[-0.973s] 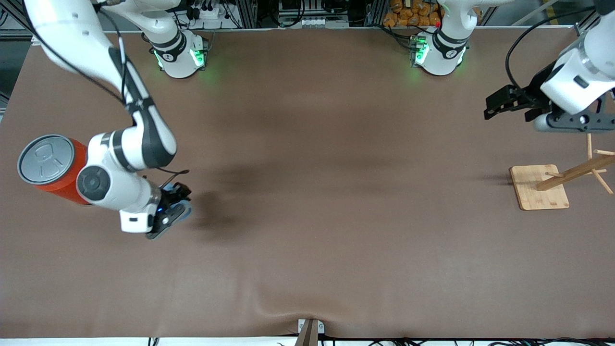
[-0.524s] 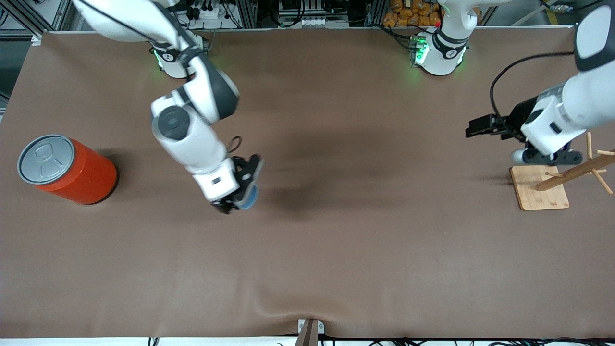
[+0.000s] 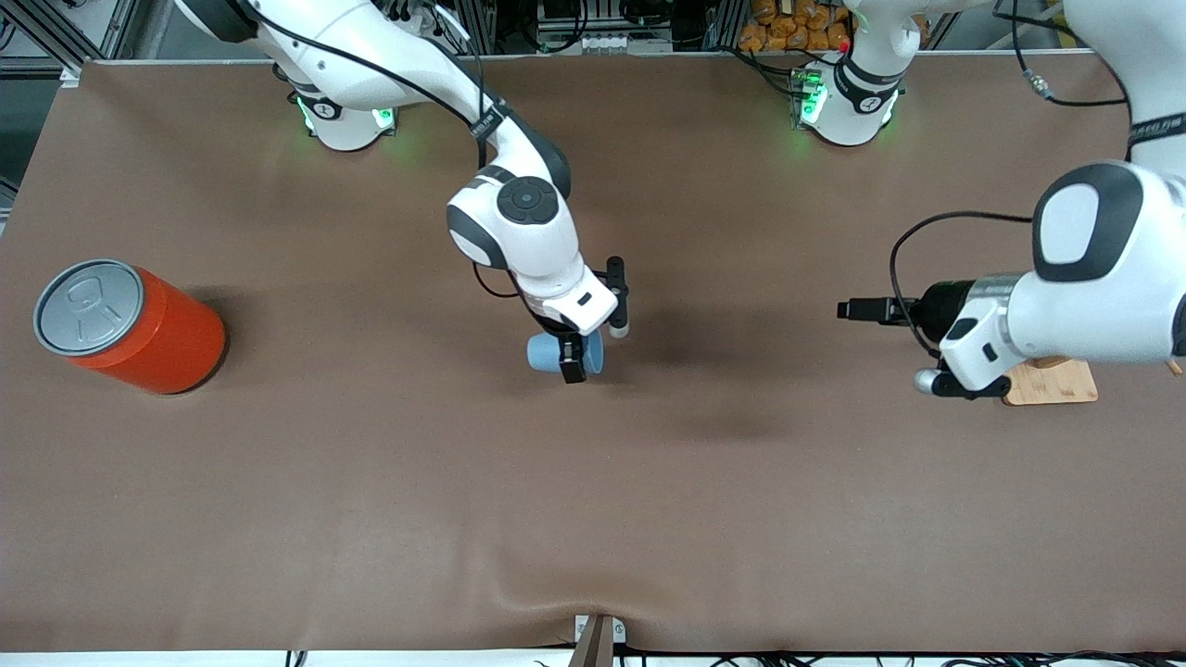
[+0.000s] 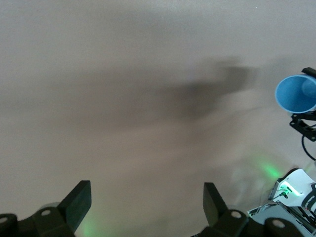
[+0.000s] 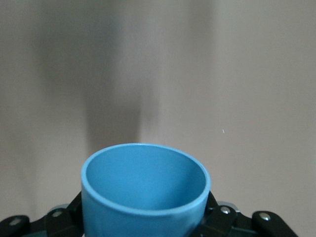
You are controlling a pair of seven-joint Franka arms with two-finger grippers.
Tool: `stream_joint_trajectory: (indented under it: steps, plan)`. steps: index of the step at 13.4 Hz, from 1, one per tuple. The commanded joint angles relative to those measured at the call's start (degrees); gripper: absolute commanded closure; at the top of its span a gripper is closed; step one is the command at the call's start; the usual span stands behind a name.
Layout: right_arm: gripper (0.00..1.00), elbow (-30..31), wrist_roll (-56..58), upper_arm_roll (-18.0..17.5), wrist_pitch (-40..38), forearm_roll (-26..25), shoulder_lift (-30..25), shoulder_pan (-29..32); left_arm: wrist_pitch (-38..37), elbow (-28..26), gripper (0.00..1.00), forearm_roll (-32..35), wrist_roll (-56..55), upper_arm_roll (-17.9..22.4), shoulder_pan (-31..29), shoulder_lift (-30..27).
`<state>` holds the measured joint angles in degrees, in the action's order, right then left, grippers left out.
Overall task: Flip cup
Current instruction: 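Lower the cup onto the table and open the right gripper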
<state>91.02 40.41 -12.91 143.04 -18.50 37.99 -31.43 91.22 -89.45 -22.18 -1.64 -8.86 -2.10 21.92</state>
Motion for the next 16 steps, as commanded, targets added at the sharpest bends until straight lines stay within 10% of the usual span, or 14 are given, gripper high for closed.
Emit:
stream_joint_trajectory:
  steps: [1, 6, 7, 8, 16]
  plan:
    - [0.86, -1.81, -0.24, 1.57, 4.43, -2.94, 3.66, -2.05, 0.36, 0.85, 0.00, -3.55, 5.22, -0.19, -0.71, 3.81]
    - [0.73, -1.81, -4.89, 7.45, 8.31, -5.14, 7.71, -9.16, 5.54, -2.31, 0.00, -15.24, 17.35, -0.36, -1.50, 10.49]
    - [0.53, -1.81, -4.99, 8.50, 8.75, -6.01, 8.24, -10.22, 5.63, -2.49, 0.00, -16.39, 18.33, -0.37, -1.15, 11.21]
    - [0.01, -1.90, -5.25, 8.69, 9.19, -6.02, 7.98, -10.32, 6.15, -2.75, 0.00, -16.49, 18.51, -0.54, -0.89, 11.91]
    - [0.00, -5.15, -31.13, 7.72, -9.77, -5.14, -2.28, -10.41, 14.06, -9.17, 0.18, -26.77, 23.97, -0.63, 2.97, 12.27]
